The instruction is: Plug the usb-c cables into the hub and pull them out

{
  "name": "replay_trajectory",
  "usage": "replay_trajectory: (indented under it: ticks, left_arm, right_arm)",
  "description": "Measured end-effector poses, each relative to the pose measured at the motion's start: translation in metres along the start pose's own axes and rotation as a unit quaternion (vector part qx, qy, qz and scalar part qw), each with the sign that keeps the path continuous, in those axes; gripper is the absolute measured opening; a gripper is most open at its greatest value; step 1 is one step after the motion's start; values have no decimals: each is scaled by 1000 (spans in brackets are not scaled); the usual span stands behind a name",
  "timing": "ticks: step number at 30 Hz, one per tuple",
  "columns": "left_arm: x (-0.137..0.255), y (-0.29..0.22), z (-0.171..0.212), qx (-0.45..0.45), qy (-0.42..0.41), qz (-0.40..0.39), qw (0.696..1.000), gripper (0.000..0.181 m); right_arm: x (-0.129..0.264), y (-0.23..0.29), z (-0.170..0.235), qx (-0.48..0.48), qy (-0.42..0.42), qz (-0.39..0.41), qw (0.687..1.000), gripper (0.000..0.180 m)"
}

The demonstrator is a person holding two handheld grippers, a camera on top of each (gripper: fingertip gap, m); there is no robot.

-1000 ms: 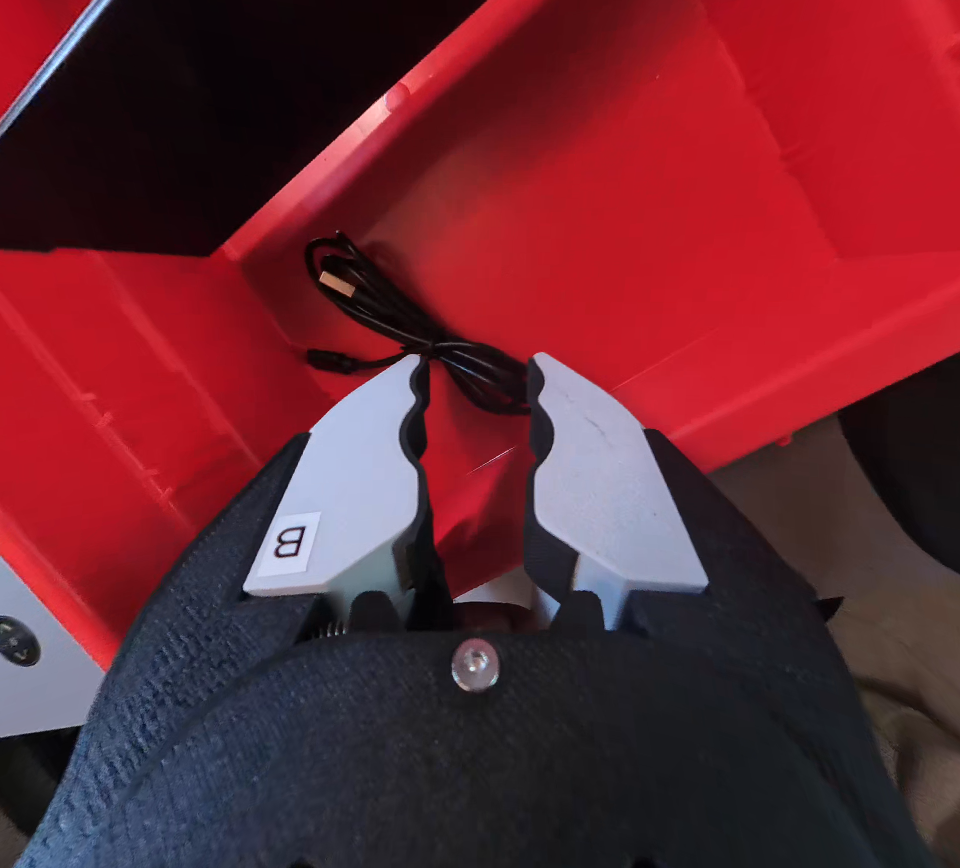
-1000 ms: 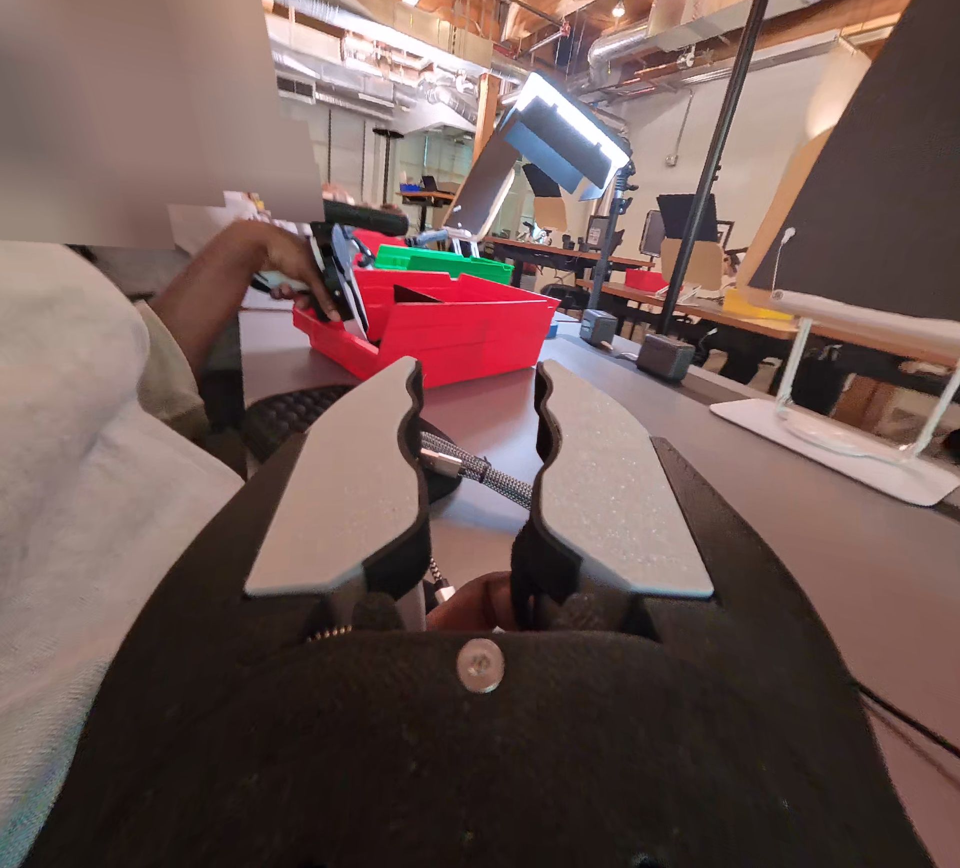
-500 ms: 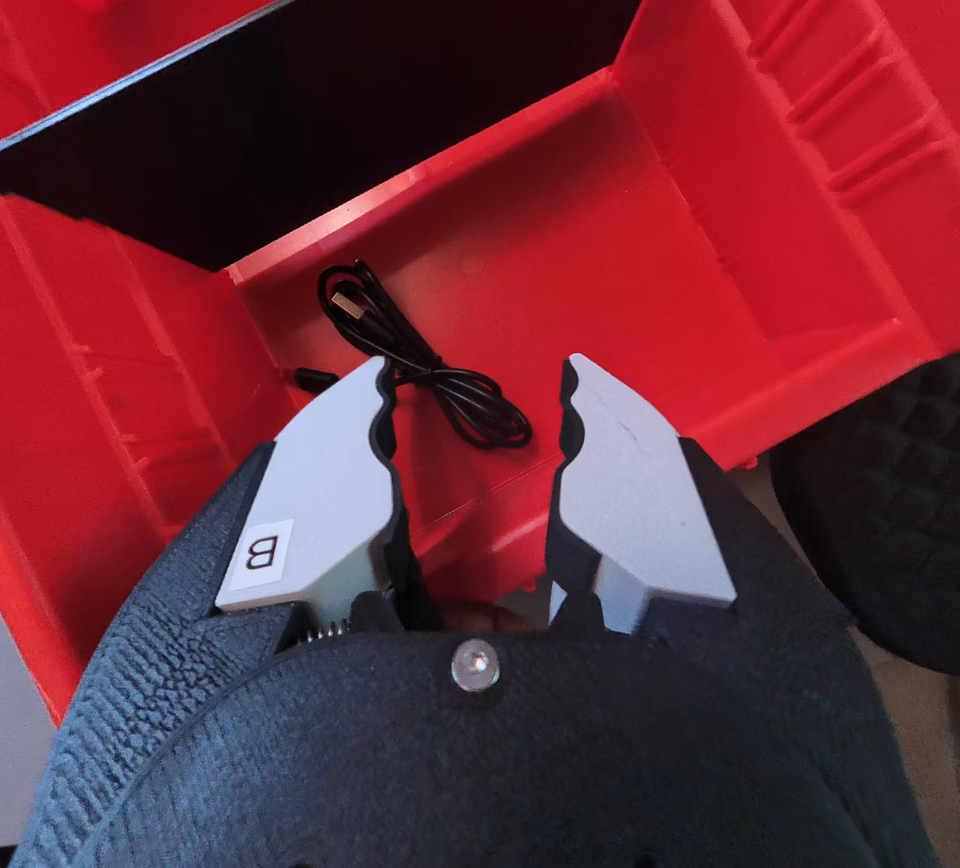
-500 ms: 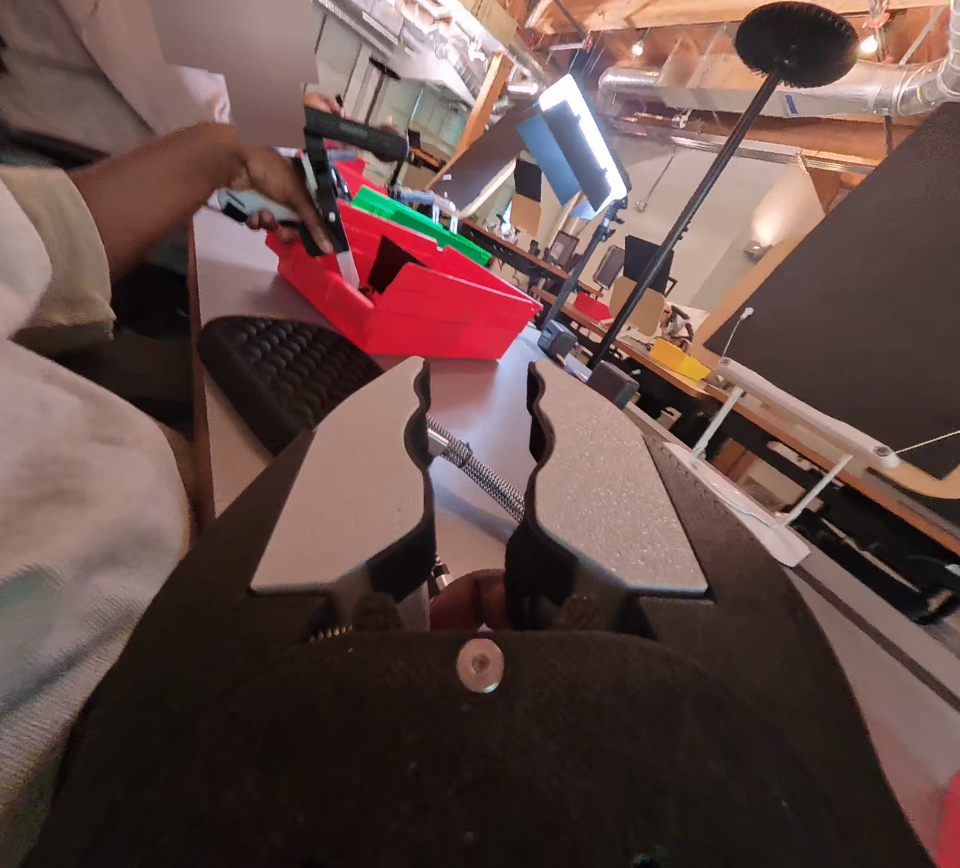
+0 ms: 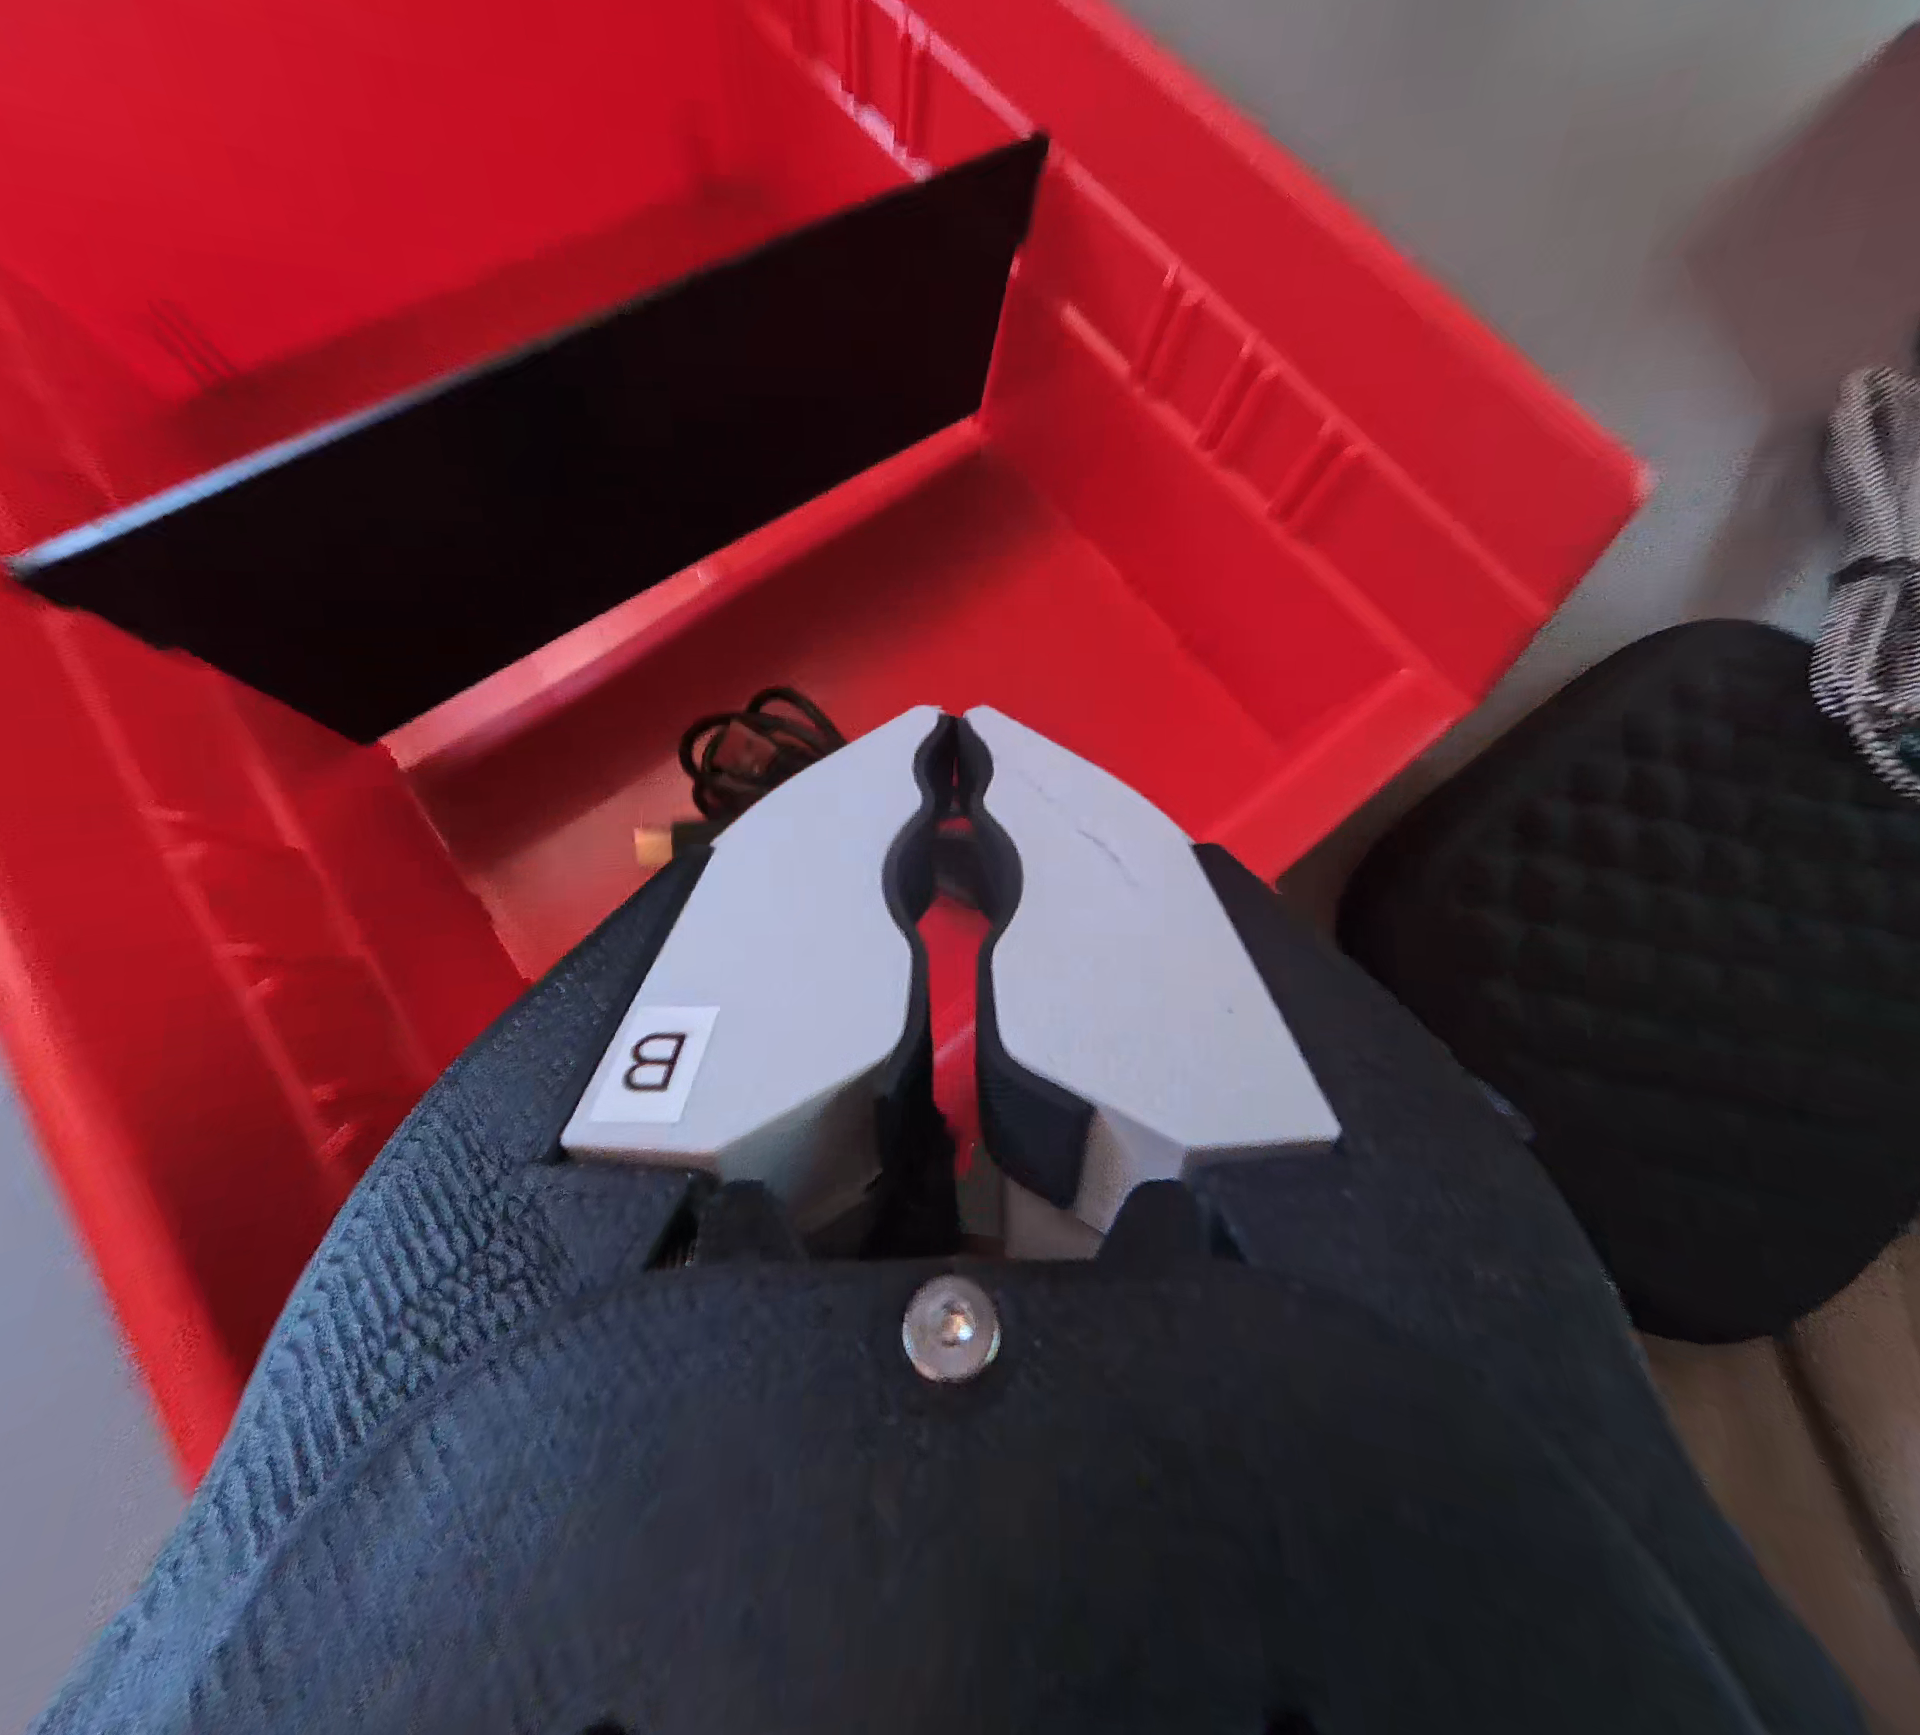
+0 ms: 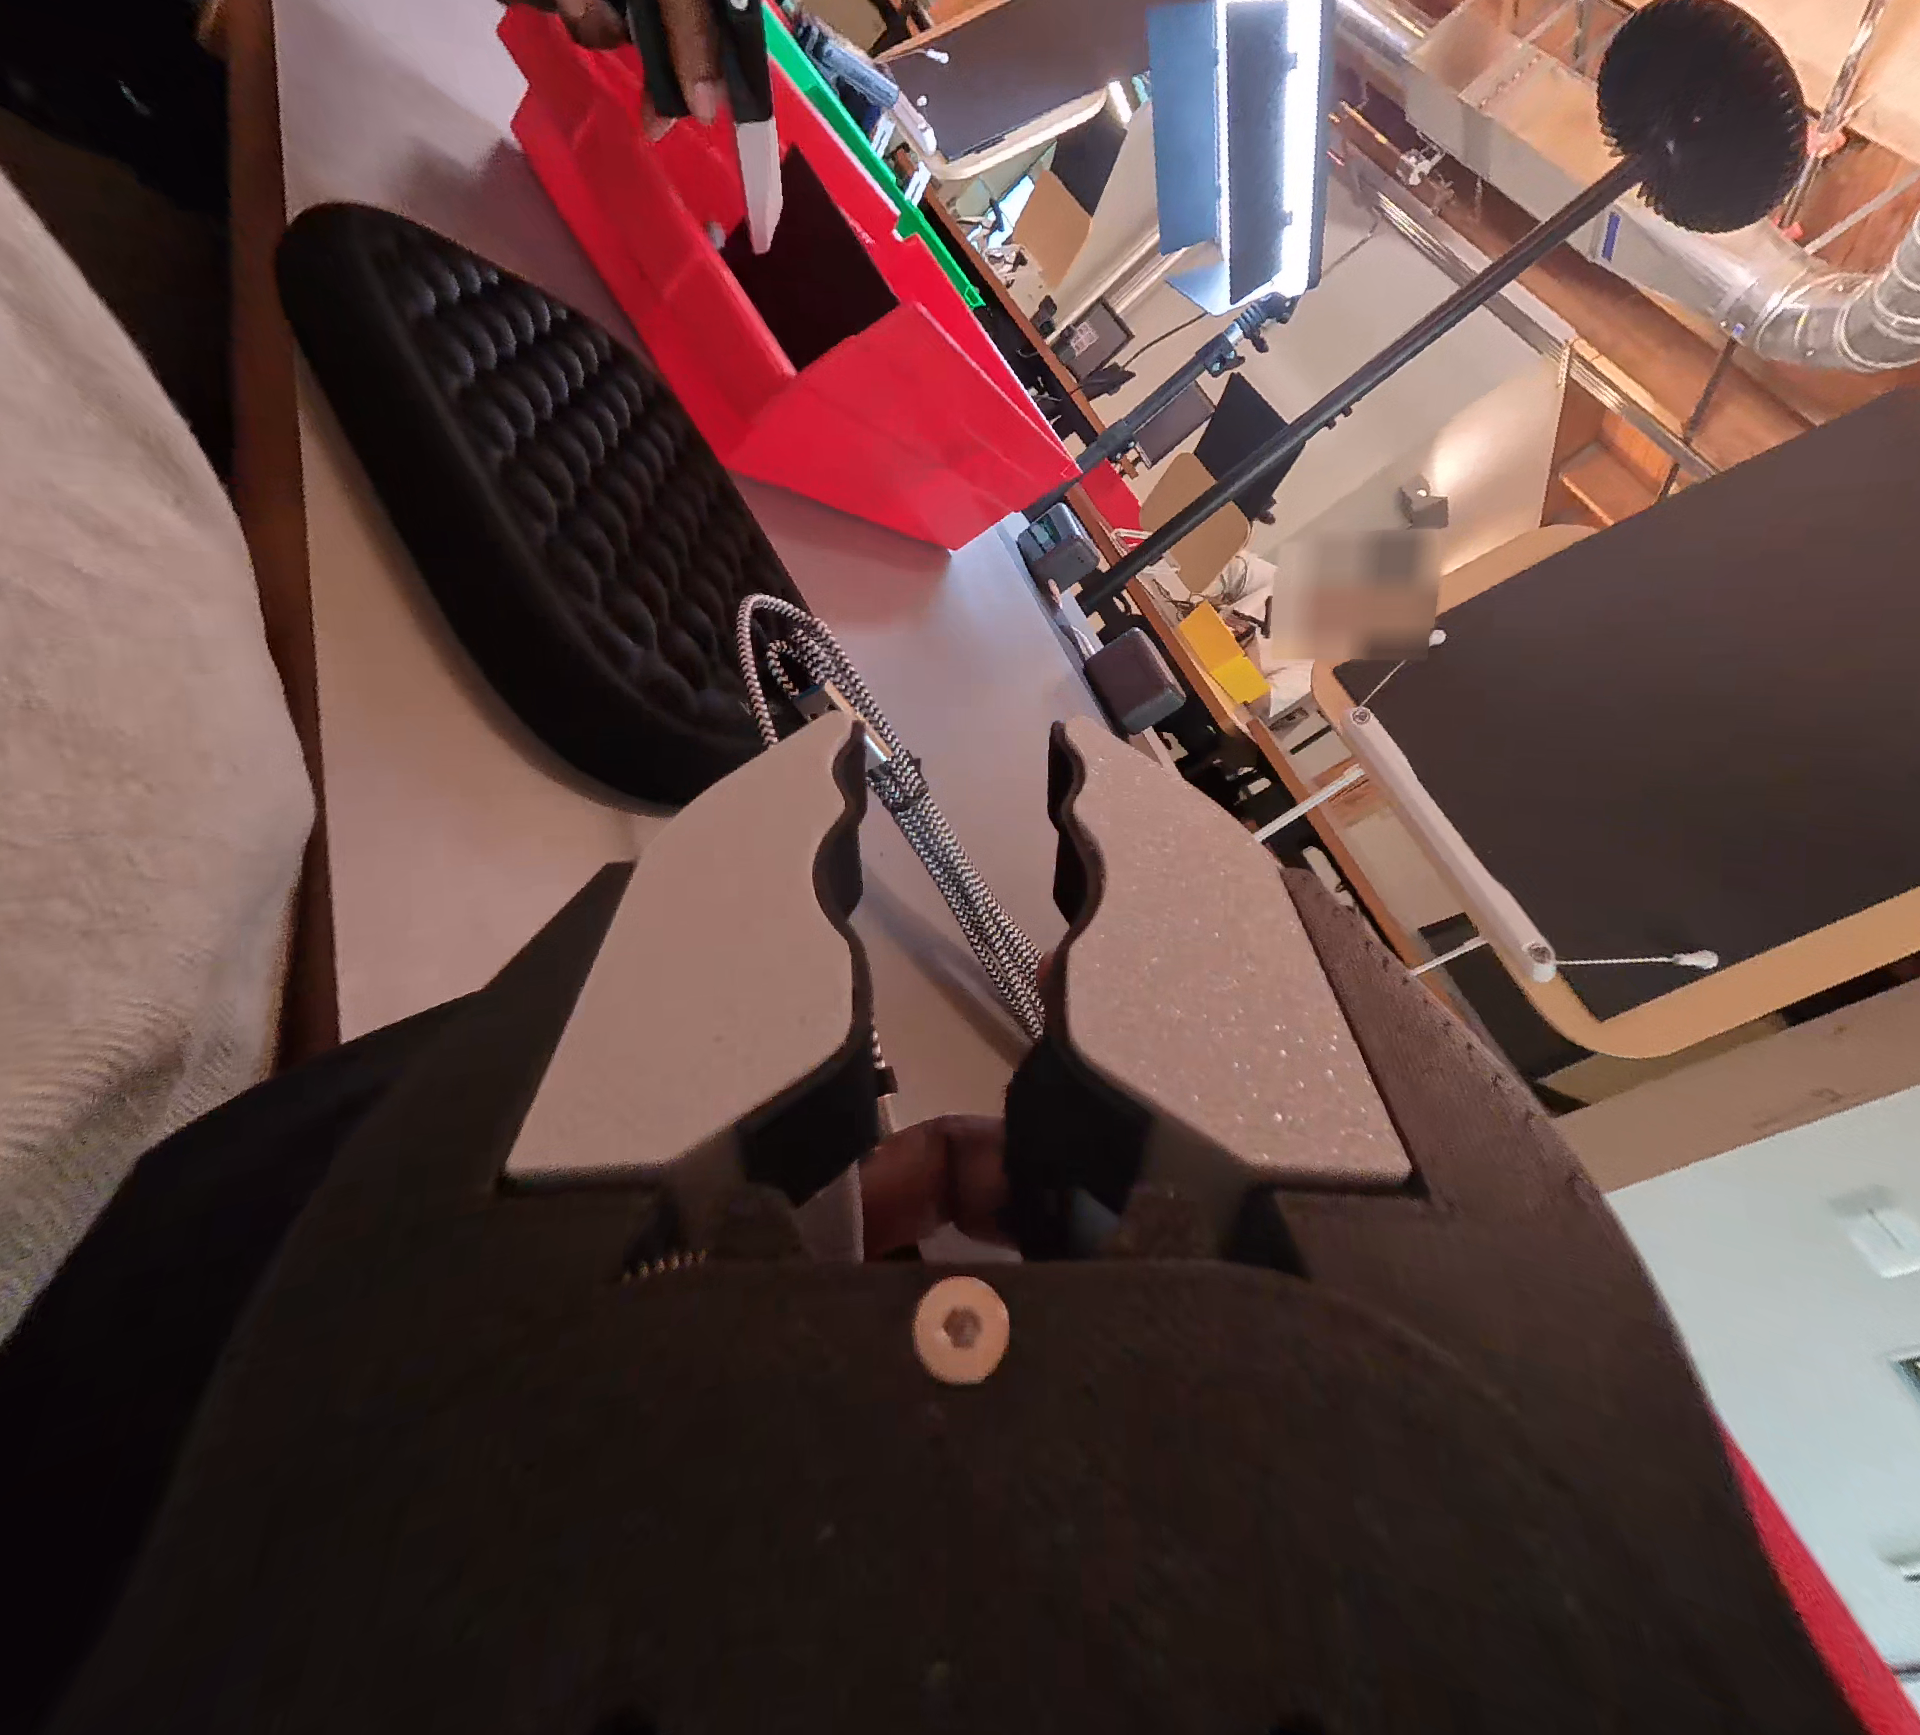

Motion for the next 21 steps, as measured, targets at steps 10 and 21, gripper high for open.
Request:
replay_trajectory:
  ticks: [10, 21]
  left_arm:
    - [16, 18, 9, 0, 80, -70, 994, 56]
    - [-18, 32, 30, -37, 275, -68, 958, 54]
  right_arm:
    - [5, -15, -3, -61, -28, 26, 997, 31]
    - [3, -14, -1, -43, -17, 32, 998, 31]
Point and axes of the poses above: each gripper's, where its closed fingertips meet, x back along the fingers, z out of its underside, y = z × x across the jaws, the point moved 1 cm from there along x, back along the fingers, and after that the axes turned 5 degrees about -y, right-handed, at the moved point
